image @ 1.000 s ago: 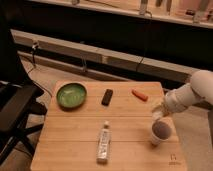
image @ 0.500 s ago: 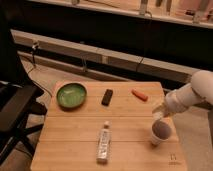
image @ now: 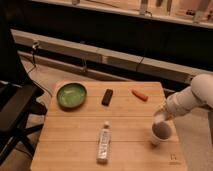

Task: Place the white sponge in the ceramic cup

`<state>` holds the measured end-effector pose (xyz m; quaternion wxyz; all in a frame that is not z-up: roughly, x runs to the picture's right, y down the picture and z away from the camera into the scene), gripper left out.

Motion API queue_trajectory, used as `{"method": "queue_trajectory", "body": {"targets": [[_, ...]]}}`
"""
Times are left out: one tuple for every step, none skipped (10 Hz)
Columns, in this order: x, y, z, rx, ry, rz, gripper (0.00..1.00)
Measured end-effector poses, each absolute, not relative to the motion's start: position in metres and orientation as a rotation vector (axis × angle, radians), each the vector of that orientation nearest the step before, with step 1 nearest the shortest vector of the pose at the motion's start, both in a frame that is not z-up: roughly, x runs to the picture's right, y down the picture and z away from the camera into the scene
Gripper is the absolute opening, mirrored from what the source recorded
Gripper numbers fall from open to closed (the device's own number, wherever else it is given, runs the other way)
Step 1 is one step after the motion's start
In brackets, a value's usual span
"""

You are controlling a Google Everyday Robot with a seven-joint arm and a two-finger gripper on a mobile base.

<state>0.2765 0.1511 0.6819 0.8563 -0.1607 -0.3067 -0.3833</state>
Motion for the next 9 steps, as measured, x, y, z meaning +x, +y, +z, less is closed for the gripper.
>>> {"method": "queue_trajectory", "body": {"targets": [[0.279,0.156,0.681,-0.343,-0.643,-0.803,0.69],[0.282,0.164,0.68,-0.35,-0.642,-0.797,0.73],[0.286,0.17,0.679,-0.355,-0.639,-0.787,0.73],[0.291,0.175,0.678,-0.362,-0.636,-0.776,0.73],[0.293,0.179,0.679,-0.368,-0.637,-0.77,0.73],[0.294,0.181,0.679,-0.37,-0.636,-0.766,0.73],[0.296,0.183,0.679,-0.37,-0.635,-0.761,0.73],[0.297,0.182,0.678,-0.366,-0.632,-0.759,0.73],[0.297,0.18,0.677,-0.361,-0.628,-0.758,0.73]]}}
